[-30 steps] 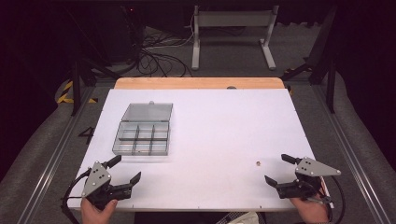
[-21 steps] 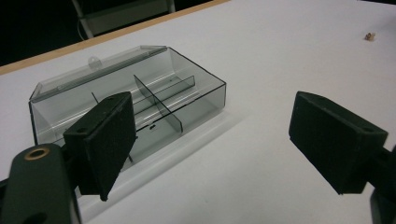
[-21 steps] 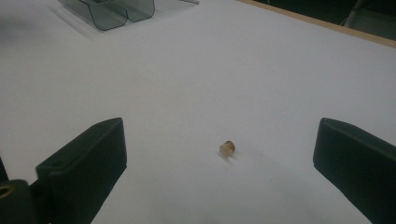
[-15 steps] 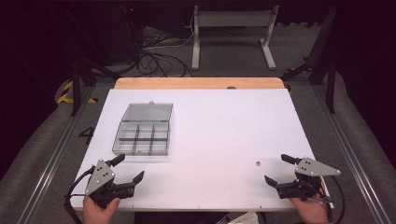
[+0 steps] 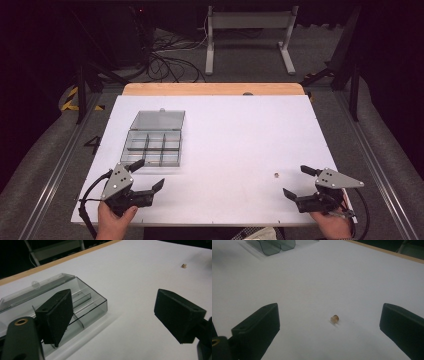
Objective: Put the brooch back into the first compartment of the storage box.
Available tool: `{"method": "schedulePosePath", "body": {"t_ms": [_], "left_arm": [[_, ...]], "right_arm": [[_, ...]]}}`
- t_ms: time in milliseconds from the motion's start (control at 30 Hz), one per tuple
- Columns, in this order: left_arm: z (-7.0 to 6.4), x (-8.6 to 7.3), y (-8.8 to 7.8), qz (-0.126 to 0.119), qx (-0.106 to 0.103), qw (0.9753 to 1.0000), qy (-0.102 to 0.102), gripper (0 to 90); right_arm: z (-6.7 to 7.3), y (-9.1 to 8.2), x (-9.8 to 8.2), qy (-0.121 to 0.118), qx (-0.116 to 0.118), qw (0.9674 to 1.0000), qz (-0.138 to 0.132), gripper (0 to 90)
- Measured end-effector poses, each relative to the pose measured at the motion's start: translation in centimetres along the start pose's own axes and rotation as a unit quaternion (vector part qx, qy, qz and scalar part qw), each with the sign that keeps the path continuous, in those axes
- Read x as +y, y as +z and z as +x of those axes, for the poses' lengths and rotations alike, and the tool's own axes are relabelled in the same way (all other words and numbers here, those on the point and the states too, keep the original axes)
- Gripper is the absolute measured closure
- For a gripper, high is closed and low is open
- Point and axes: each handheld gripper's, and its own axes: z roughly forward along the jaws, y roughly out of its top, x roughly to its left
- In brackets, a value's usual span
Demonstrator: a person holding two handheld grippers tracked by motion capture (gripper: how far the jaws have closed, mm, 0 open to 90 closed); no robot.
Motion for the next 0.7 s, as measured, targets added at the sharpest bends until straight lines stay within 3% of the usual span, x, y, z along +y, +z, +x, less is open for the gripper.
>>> {"method": "schedulePosePath", "body": {"t_ms": [700], "left_arm": [[-1.8,3.1,3.8,0.012,-0.048,0.9987,0.015,16.7]], "right_arm": [[-0.1,0.1,-0.1,-0.001,0.003,1.0000,0.003,3.6]]}}
